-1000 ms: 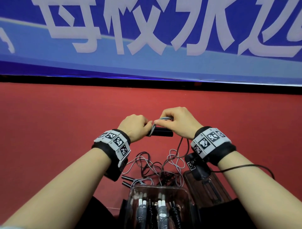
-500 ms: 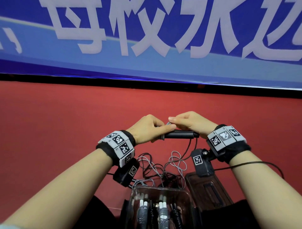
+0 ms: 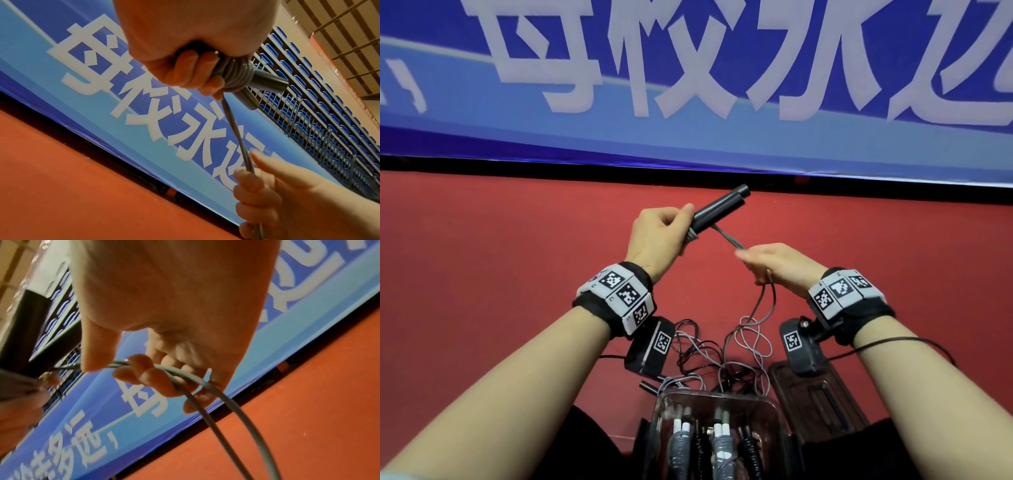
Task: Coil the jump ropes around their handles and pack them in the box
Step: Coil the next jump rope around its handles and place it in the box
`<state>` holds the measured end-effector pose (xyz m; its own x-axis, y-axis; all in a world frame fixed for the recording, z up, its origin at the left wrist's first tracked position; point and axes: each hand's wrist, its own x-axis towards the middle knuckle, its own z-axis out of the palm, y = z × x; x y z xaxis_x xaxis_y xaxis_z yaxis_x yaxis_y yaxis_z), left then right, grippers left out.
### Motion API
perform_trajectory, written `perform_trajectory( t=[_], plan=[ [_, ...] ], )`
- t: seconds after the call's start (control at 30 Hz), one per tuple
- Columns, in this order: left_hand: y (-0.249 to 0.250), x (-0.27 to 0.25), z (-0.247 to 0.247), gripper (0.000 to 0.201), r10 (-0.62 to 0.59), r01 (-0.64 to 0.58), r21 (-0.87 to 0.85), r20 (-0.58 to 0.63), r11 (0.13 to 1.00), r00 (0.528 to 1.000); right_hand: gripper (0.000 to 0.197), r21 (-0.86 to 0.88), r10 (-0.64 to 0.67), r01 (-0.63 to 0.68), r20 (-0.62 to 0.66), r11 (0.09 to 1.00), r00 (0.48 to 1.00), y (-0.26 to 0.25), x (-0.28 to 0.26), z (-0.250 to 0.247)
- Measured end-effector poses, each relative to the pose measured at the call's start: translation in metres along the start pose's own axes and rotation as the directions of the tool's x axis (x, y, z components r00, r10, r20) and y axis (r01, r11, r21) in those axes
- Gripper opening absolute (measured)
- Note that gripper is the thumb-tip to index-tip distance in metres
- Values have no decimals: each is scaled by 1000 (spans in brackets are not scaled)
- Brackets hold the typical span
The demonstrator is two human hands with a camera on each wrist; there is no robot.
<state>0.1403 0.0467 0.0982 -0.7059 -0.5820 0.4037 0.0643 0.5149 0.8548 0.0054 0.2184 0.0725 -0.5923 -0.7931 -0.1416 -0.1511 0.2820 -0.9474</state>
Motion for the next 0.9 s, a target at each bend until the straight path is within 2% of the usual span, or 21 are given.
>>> perform_trajectory(
  t=[0.07, 0.13, 0.2, 0.23, 0.27, 0.3, 0.33, 0.4, 0.43, 0.47, 0.5, 0.6, 0.63, 0.7, 0.77, 0.8, 0.83, 0.9],
  plan=[
    [-1, 0, -1, 47, 15, -15, 5, -25, 1000, 1000, 37, -325, 2, 0, 7, 946, 1000, 0, -2, -3],
    [-2, 1, -1, 49, 26, -26, 19, -36, 999, 999, 34, -563, 25, -52, -55, 825, 998, 5, 0, -4],
    [-3, 3, -2, 51, 17, -17, -5, -51, 1000, 999, 33, -696, 41, -147, -167, 703, 985, 12, 2, -6],
    [-4, 3, -2, 52, 13, -14, -17, -54, 1000, 998, 33, -716, 33, -196, -235, 670, 971, 14, 4, -7],
    [-5, 3, -2, 52, 14, -15, -18, -53, 1000, 999, 34, -701, -11, -226, -317, 677, 948, 15, 4, -8],
    [-5, 2, -3, 52, 20, -21, -11, -47, 1000, 999, 36, -656, -103, -222, -419, 721, 902, 14, 6, -9],
    [-5, 1, -2, 52, 29, -29, -4, -36, 1000, 999, 37, -593, -224, -173, -534, 786, 815, 13, 7, -13],
    [-4, 0, -2, 51, 46, -46, 0, -22, 999, 999, 33, -491, -424, 41, -705, 870, 568, 4, 7, -20],
    [-3, 0, -2, 51, 52, -52, -5, -19, 999, 998, 30, -464, -468, 135, -747, 876, 472, 0, 8, -22],
    [-2, 0, -2, 51, 54, -54, -13, -21, 998, 998, 28, -450, -489, 195, -763, 871, 422, -3, 9, -22],
    [-2, 1, -2, 51, 55, -55, -22, -27, 998, 998, 26, -440, -495, 227, -766, 869, 410, -3, 10, -21],
    [-5, 3, -2, 52, 48, -49, -35, -42, 998, 998, 22, -449, -512, 247, -728, 859, 457, 0, 10, -16],
    [-6, 3, -2, 51, 48, -49, -35, -39, 998, 998, 19, -475, -539, 255, -720, 842, 438, 1, 9, -14],
    [-7, 2, -3, 51, 52, -53, -39, -20, 998, 998, 13, -503, -589, 313, -735, 806, 336, -6, 6, -14],
    [-4, 2, -4, 50, 65, -65, -43, -1, 997, 998, 19, -468, -590, 427, -777, 774, 218, -17, 3, -14],
    [-2, 1, -4, 51, 73, -73, -43, 3, 996, 997, 24, -440, -578, 481, -796, 758, 183, -22, 3, -14],
    [-1, 1, -4, 51, 79, -79, -41, 3, 996, 997, 27, -413, -561, 517, -811, 750, 166, -26, 2, -12],
    [0, 0, -3, 52, 81, -81, -34, 5, 996, 997, 28, -385, -539, 527, -825, 758, 171, -27, 2, -9]
  ],
)
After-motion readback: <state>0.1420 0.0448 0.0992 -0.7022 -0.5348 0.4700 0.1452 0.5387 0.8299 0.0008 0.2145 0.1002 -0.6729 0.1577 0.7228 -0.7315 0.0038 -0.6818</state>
